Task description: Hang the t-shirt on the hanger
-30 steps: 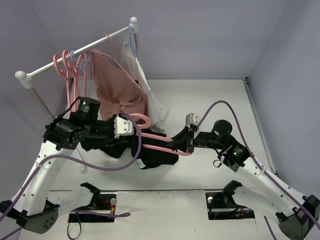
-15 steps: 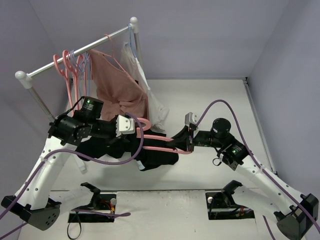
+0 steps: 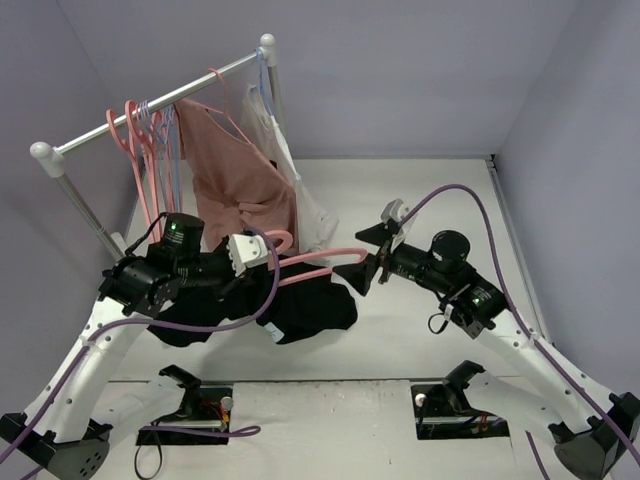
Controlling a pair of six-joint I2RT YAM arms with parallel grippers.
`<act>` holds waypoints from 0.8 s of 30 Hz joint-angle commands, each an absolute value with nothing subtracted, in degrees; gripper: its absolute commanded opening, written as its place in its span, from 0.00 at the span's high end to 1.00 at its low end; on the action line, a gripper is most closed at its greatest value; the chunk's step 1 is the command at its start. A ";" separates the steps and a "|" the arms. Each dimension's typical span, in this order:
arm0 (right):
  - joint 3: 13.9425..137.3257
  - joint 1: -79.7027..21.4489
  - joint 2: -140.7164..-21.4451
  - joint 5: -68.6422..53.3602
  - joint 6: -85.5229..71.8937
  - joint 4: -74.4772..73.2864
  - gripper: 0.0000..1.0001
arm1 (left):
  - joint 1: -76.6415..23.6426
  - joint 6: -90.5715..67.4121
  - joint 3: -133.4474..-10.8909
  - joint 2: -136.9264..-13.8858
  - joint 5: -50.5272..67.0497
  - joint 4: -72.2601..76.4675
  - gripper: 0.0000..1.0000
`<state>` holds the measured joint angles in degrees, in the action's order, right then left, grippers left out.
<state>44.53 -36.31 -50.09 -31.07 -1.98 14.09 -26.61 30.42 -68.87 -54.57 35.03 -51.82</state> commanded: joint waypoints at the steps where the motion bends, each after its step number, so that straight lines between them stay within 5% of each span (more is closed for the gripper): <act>1: 48.34 -35.86 -44.88 -9.36 -8.71 10.39 0.02 | -26.54 20.83 -67.29 -52.11 29.07 -39.51 1.00; 3: 48.03 -35.97 -42.14 -5.45 -12.22 9.15 0.09 | -26.54 17.88 -66.44 -51.86 28.77 -38.23 1.00; 9: 43.07 -37.72 -42.89 -6.76 -26.44 9.50 0.53 | -26.54 10.03 -64.25 -50.36 30.14 -34.36 1.00; 13: 39.67 -45.99 -45.14 -0.29 -30.61 12.60 0.69 | -26.54 8.55 -61.29 -47.25 28.88 -30.31 1.00; 21: 39.26 -59.31 -57.41 10.73 -33.86 21.76 0.44 | -26.54 7.66 -58.68 -45.99 29.09 -28.43 1.00; 24: 39.49 -61.84 -62.07 13.38 -36.41 24.78 0.43 | -26.54 6.92 -56.49 -44.89 29.33 -26.84 1.00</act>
<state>38.22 -59.26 -58.41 6.19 -32.12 14.23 -26.61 8.77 -57.20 -46.25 28.45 -34.49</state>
